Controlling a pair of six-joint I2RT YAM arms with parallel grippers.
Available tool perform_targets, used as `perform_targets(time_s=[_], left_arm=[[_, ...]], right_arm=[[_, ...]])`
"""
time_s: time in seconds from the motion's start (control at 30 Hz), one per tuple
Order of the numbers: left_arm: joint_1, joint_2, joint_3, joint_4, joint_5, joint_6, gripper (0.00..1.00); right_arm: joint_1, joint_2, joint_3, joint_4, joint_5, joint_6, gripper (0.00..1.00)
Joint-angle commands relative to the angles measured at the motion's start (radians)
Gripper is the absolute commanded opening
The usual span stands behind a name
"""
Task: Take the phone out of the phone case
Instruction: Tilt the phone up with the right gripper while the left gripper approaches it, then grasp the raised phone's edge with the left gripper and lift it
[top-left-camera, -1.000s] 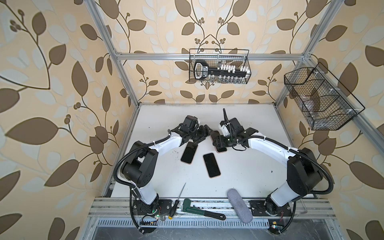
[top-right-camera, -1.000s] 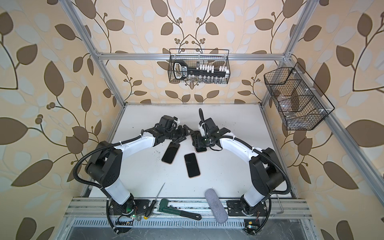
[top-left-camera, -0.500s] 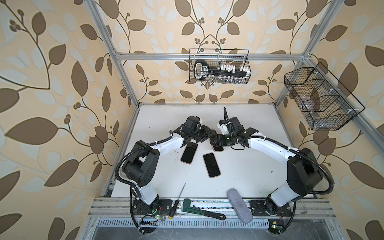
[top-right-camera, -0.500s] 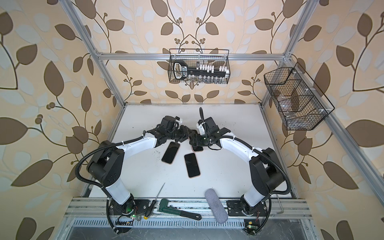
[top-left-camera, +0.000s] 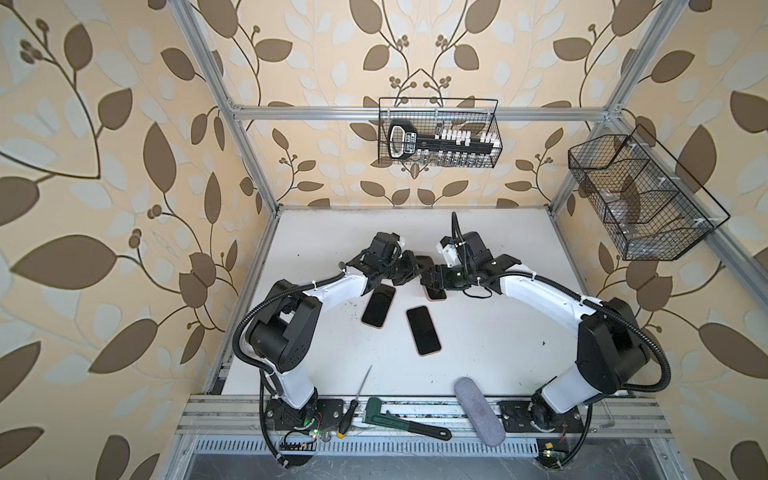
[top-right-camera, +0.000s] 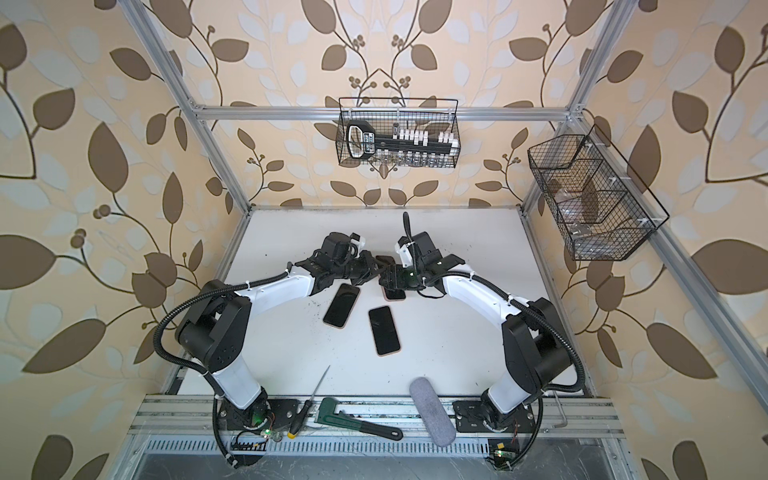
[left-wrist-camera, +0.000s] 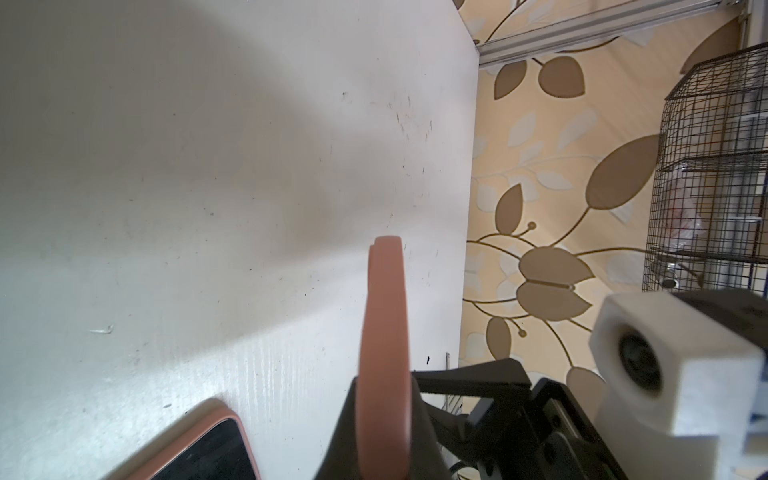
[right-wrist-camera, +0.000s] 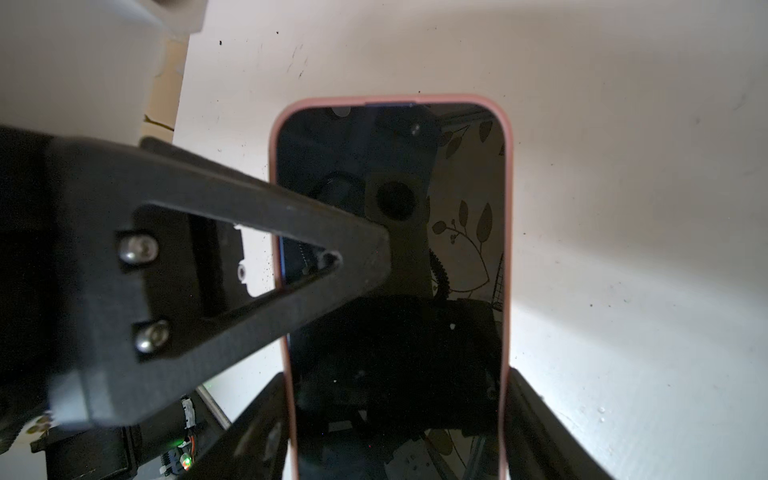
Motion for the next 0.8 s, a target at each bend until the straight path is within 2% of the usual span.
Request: perform_targets(time_s=[0.0, 0.07, 0.23, 0.3, 0.33, 0.53, 0.67, 0.73, 0.77], left_arm=[[-0.011, -0.020, -0.014, 0.077, 0.017, -0.034, 0.00], [-0.010, -0.033, -0.015, 0.093, 0.008, -0.044, 0.00], [-0.011, -0.087, -0.023, 0.145, -0.071, -0.056, 0.00], [-0.008, -0.107, -0.025, 0.179, -0.101, -0.065, 0.00], [-0.009, -0.115, -0.022, 0.191, -0.117, -0.067, 0.00], [-0.004, -0.168, -0.044, 0.335, -0.241, -0.126, 0.00], [-0.005, -0.180, -0.107, 0.551, -0.313, -0.237, 0.00], [-0.005, -0.178, -0.135, 0.634, -0.343, -0.286, 0.00], [-0.007, -0.177, -0.146, 0.660, -0.355, -0.302, 0.00]], right_arm=[[0.005, -0.037, -0.004, 0.042, -0.004, -0.005, 0.68], [-0.001, -0.058, -0.015, 0.054, -0.006, -0.010, 0.75], [-0.052, -0.135, -0.015, 0.038, -0.053, -0.034, 0.84], [-0.084, -0.174, -0.016, 0.037, -0.104, -0.035, 0.99], [-0.107, -0.198, -0.020, 0.039, -0.129, -0.032, 1.00], [-0.227, -0.331, -0.080, 0.085, -0.262, 0.017, 0.99], [-0.286, -0.422, -0.235, 0.303, -0.361, 0.171, 0.83], [-0.290, -0.457, -0.291, 0.356, -0.353, 0.218, 0.73], [-0.288, -0.474, -0.313, 0.364, -0.336, 0.223, 0.72]])
